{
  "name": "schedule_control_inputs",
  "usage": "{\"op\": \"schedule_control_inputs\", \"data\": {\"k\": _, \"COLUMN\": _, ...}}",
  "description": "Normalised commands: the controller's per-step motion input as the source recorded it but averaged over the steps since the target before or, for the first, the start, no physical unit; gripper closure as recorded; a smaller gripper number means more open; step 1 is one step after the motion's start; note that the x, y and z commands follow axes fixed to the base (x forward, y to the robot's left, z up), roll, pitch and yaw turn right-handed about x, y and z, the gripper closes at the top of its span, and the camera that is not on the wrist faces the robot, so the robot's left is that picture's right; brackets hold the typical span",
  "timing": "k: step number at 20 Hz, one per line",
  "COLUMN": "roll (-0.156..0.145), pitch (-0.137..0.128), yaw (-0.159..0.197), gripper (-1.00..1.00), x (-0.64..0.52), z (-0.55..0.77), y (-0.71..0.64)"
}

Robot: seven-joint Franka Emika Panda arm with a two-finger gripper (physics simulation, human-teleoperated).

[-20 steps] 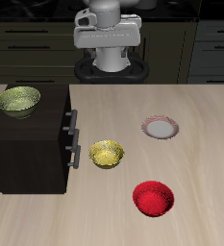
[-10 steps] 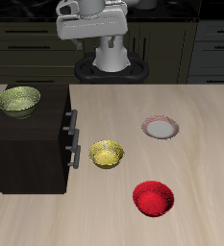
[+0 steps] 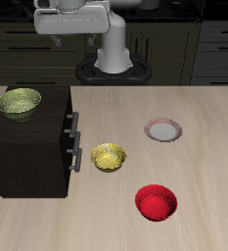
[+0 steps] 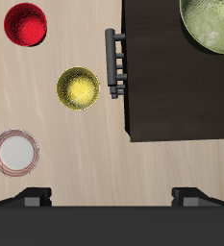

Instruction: Place the green bowl on the plate

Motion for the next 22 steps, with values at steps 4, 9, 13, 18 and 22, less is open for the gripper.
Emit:
{"op": "schedule_control_inputs", "data": {"k": 4, "roll": 0.001, "pitch": 0.019, "yaw": -0.003, "gripper": -1.0, "x": 0.18, "z": 0.05, "y": -0.29}}
{"op": "schedule_control_inputs", "data": {"k": 9, "roll": -0.013, "pitch": 0.001, "yaw": 0.015, "gripper": -1.0, "x": 0.2, "z": 0.06, "y": -0.25}}
{"op": "schedule_control_inputs", "data": {"k": 13, "roll": -0.016, "pitch": -0.011, "yaw": -0.012, "gripper": -1.0, "x": 0.25, "z": 0.12, "y": -0.34}}
{"op": "schedule_control_inputs", "data": {"k": 18, "roll": 0.004, "pitch": 0.021, "yaw": 0.004, "gripper": -1.0, "x": 0.28, "z": 0.0, "y": -0.19}}
{"op": "schedule_control_inputs", "data": {"k": 22, "roll": 0.006, "pitch": -0.007, "yaw": -0.007, "gripper": -1.0, "x": 0.21, "z": 0.13, "y": -0.16}}
